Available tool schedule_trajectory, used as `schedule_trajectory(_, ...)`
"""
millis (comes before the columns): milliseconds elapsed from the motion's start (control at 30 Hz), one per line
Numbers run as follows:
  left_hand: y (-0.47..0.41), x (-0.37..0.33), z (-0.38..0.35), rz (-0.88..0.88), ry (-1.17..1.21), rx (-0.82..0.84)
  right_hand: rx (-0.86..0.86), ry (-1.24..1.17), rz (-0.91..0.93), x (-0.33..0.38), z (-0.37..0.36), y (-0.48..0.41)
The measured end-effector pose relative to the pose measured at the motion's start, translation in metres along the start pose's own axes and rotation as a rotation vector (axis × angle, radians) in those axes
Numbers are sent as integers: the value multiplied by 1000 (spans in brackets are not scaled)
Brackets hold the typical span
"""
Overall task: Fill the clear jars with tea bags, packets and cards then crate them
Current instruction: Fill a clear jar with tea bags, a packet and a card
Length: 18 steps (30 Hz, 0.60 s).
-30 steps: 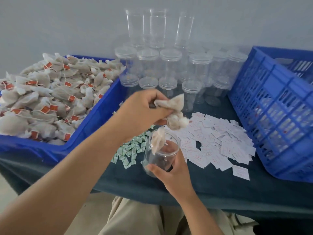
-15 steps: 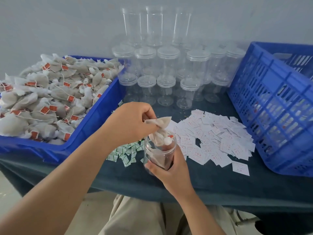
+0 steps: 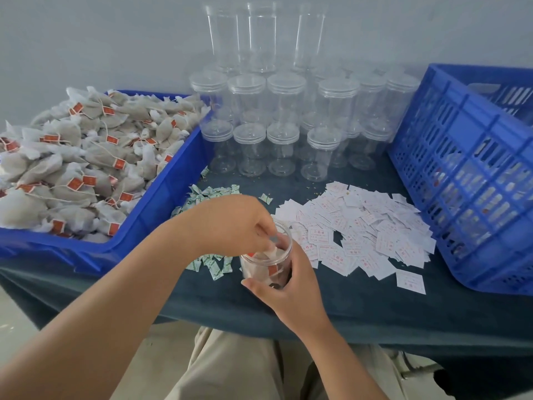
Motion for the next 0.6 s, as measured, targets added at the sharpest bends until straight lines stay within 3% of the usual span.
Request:
schedule_trajectory(133,7,38,66,103,292,-428,-36,-7,26,3,5,1)
schedule_trajectory(200,12,92,93,266,171,-572,-36,1,33,4,6,2)
schedule_trajectory(300,20,192,97,591,-262,-448,-18,6,51,6,3,2)
schedule_trajectory(367,24,236,77,668,-389,-278,-11,-8,56,7,0,2)
schedule_trajectory(467,22,265,46,636,-247,-205,0,-10,60,8,-2,2)
schedule_trajectory(600,26,283,56,700,-102,-446,4,-15,49,6,-2,1)
Point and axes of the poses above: each hand's wrist, its own y-axis away from the middle knuckle, its own z-axis out of the back of the hand, x = y × z, the point moved 9 cm from there along -y, towards the middle knuckle, and after that the axes turned 14 degrees about -x, right-handed, at the moved point
